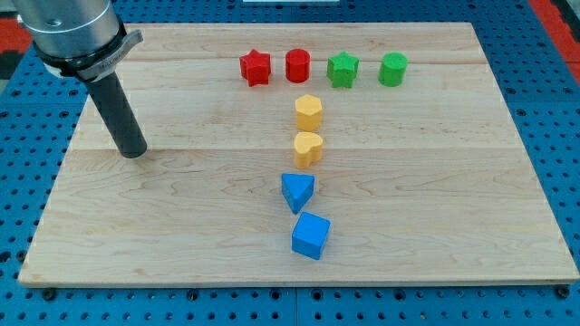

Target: Push yellow heart closer to the yellow hexagon

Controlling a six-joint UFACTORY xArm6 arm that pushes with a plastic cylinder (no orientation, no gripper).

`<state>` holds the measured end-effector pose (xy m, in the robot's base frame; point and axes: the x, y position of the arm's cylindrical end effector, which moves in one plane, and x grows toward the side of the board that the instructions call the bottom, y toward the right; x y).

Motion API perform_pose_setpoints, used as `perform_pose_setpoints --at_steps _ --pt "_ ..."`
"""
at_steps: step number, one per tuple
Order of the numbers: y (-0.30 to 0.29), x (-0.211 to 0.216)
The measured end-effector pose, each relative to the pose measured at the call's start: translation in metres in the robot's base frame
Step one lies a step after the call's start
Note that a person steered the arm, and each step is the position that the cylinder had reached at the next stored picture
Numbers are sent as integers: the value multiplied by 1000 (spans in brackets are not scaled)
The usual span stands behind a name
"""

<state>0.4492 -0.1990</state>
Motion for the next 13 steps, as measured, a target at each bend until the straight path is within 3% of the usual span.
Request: perform_pose_setpoints --at_steps 4,6,8,10,11,12,13 --pt "2 2" --pt "110 -14" --pt "225 23" --pt "252 -2" --pt "303 -2" --pt "321 -20" --pt "261 -27"
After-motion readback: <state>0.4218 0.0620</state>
